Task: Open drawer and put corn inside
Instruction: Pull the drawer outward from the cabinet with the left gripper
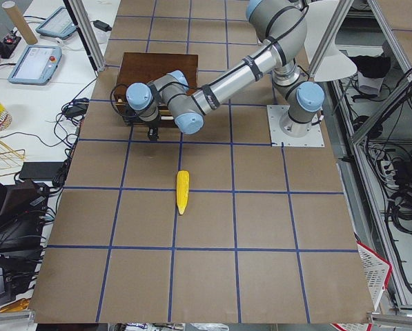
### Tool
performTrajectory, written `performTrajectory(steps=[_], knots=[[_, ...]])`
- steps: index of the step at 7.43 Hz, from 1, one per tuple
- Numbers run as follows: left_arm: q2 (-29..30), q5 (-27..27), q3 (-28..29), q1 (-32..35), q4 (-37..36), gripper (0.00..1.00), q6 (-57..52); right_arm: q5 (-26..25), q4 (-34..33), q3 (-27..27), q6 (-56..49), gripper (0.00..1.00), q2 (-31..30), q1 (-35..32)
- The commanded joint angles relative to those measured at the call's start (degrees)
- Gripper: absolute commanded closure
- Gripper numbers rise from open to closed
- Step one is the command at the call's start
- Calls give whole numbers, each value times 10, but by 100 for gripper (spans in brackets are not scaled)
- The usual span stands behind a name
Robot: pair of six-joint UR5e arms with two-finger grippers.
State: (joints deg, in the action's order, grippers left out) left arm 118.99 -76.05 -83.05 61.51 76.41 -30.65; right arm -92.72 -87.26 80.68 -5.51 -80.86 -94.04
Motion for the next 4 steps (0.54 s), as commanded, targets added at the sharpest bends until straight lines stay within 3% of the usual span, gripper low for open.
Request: performTrajectory(steps=[1,4], knots=[[3,-2,10,-7,-1,0,0,0,0,0,1,0,0,0],[4,-2,14,-28,-1,0,-2,0,0,0,1,0,0,0]])
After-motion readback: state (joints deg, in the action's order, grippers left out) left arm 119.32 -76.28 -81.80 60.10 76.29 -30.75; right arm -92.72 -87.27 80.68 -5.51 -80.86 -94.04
